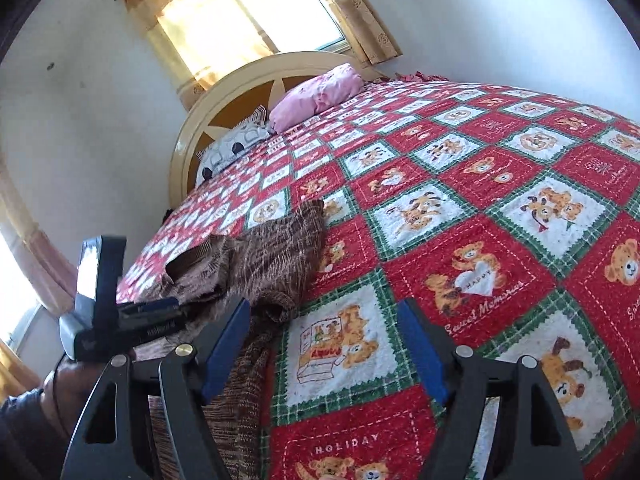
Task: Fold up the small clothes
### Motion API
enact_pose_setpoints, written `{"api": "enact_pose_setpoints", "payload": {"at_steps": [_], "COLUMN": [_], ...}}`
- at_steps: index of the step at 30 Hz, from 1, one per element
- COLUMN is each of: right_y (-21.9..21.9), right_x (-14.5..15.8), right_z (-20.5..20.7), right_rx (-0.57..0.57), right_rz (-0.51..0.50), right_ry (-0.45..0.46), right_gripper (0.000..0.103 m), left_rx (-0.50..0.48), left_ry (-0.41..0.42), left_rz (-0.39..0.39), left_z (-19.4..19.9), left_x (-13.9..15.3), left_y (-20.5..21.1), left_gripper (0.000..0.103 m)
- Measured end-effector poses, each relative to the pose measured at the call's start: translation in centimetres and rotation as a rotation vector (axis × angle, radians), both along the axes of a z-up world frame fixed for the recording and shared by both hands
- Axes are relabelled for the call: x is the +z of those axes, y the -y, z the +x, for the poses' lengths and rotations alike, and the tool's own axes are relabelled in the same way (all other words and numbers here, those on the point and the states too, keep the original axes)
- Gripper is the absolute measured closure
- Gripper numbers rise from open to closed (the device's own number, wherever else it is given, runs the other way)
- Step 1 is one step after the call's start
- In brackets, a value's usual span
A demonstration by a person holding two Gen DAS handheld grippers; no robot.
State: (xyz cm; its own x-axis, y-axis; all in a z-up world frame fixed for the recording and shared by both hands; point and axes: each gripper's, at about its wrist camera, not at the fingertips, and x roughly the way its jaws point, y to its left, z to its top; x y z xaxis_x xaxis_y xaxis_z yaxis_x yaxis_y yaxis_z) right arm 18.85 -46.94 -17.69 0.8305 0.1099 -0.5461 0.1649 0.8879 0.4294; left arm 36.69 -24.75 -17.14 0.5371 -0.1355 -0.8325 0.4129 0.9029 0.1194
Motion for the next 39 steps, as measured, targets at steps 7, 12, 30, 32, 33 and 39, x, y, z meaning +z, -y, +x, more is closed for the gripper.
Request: {"api": "enact_pose_setpoints", "payload": {"at_steps": [7,12,30,32,33,39], "right_y": [0.1,0.2,0.1,0.1,0.1,-0.1], "right_x": [-0.2,-0.3,-0.7,-0.7,-0.7,-0.7], "right_z": [0.0,0.1,0.6,0.6,0.6,0.8], "right_rx": [-0.011,-0.009,-0.005,-0.005,-0.006,-0.001], "right_rz": [0.001,-0.003,-0.003,-0.001,-0.001,-0.003], "right_ry": [-0.005,-0.009,-0.031,-0.031,-0.032,-0.039], "right_gripper": [0.027,0.027,0.027,0.027,0.027,0.027], "left_rx": [-0.032,0.022,0.225,0.236,0.254,0.497], "left_ry": [-0.008,-0.046,-0.161,-0.112,-0.090,-0.022], "left_rz": [-0.128,-0.259,-0.212,-0.173,-0.147,-0.058], "left_z": [-0.7,-0.3,2.1,2.3,2.5,3.8], "left_x": [2.0,4.4,-0.4,-0.5,-0.5,-0.5], "left_y": [-1.2,-4.6,-11.0,-11.0,-11.2,-15.3], "left_gripper": [0.099,0.099,0.086,0.074,0.060,0.042]}}
